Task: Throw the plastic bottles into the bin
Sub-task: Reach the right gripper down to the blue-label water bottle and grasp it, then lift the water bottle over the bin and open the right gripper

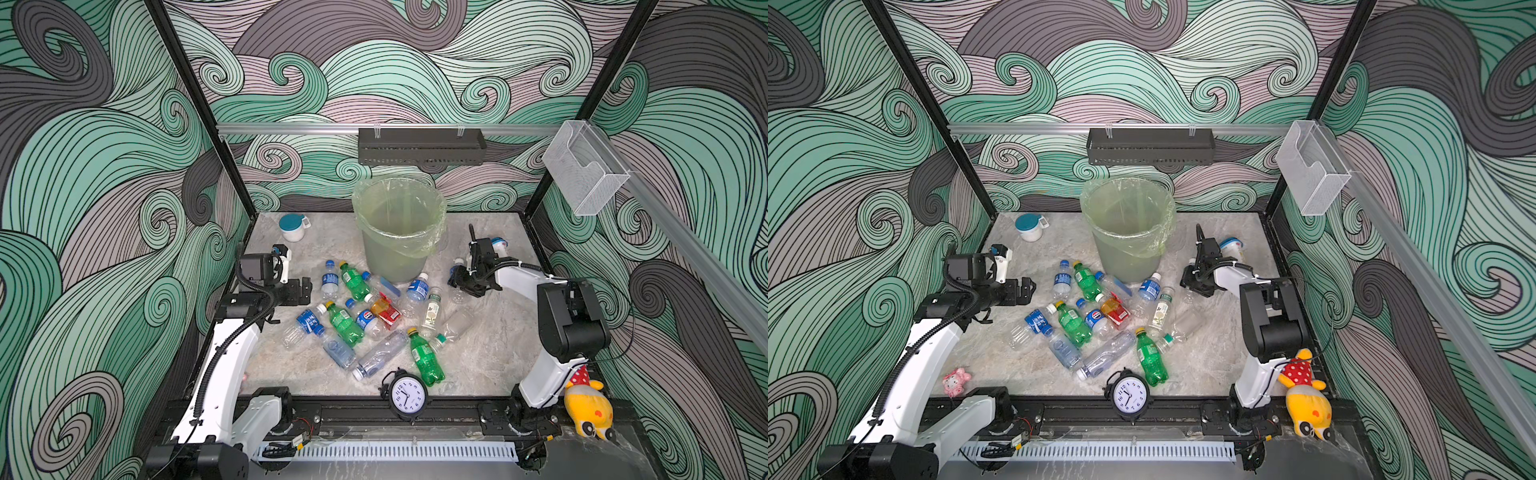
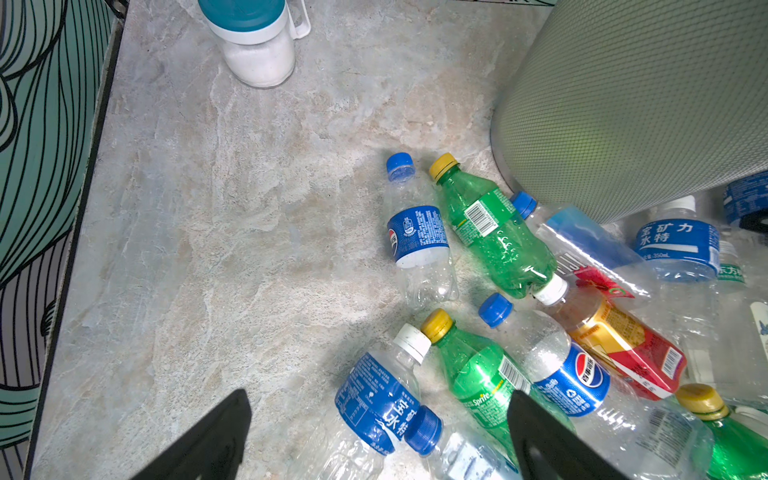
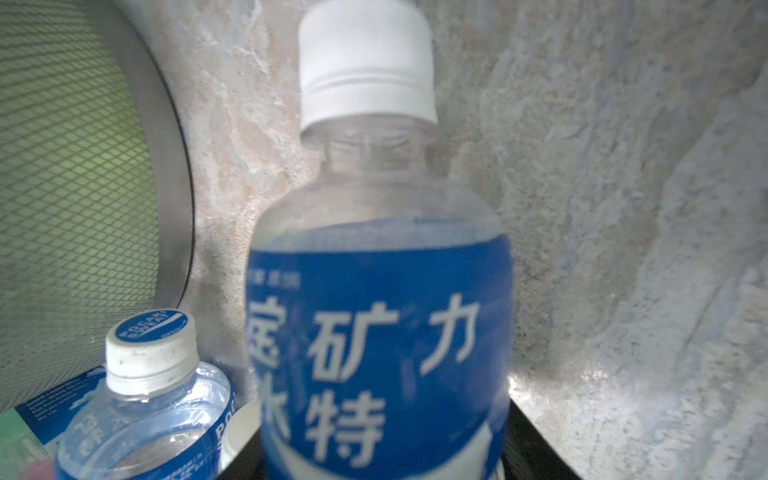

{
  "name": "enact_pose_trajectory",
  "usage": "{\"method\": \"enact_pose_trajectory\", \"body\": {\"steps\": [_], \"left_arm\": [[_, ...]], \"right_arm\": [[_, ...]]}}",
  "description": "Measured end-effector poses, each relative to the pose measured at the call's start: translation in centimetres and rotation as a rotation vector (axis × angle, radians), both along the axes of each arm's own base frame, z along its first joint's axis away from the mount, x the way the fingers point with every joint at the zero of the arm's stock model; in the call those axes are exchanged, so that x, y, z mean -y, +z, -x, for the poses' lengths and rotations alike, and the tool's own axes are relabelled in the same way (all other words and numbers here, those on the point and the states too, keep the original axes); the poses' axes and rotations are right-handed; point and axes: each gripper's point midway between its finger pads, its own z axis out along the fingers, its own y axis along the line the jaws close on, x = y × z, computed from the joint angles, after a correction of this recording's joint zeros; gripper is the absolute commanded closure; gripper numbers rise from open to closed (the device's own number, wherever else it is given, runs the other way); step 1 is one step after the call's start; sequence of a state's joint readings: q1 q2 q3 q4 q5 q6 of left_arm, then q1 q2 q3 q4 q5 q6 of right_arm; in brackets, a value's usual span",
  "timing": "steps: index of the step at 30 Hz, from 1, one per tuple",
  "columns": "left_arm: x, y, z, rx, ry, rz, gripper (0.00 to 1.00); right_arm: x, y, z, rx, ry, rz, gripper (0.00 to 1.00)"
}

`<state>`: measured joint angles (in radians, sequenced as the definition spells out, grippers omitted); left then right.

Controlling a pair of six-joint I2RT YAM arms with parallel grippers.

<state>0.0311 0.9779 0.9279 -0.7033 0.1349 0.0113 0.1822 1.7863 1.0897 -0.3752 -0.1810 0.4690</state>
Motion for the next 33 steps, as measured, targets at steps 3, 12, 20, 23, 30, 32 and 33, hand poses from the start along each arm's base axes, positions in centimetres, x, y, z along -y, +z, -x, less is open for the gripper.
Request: {"method": "enact_pose_trajectory", "body": {"steps": [3,12,20,23,30,32,33], "left_arm": [[-0.1,0.0,0.0,0.001,0.002,-0.002,0.02],[-0.5,0.8,-0.3,0.039,0.025,-0.02,0.02],[0.1,2.3,-0.4,0.116,0.0,0.002,0.02],[0.2,1.9,-0.2,0.11,-0.005,0.006,0.02],[0.5,2.0,0.1,0.12,-0.022,0.018,0.02],[0.8,2.2,0.2,0.124,-0.033,0.028,0.02],[0.9,2.2,0.2,0.127,-0.039,0.034,0.02]], "right_arm": [[0.0,0.8,-0.2,0.021,0.025,0.01,0.42],[-0.6,9.8,0.6,0.232,0.113,0.003,0.44],[-2.7,20.2,3.4,0.527,0.222,-0.069,0.44],[-3.5,23.6,4.7,0.627,0.263,-0.099,0.44],[-6.6,32.0,4.9,0.803,0.361,-0.157,0.44],[-8.2,34.6,4.1,0.85,0.399,-0.172,0.44],[-9.1,35.7,3.5,0.866,0.416,-0.179,0.44]]}}
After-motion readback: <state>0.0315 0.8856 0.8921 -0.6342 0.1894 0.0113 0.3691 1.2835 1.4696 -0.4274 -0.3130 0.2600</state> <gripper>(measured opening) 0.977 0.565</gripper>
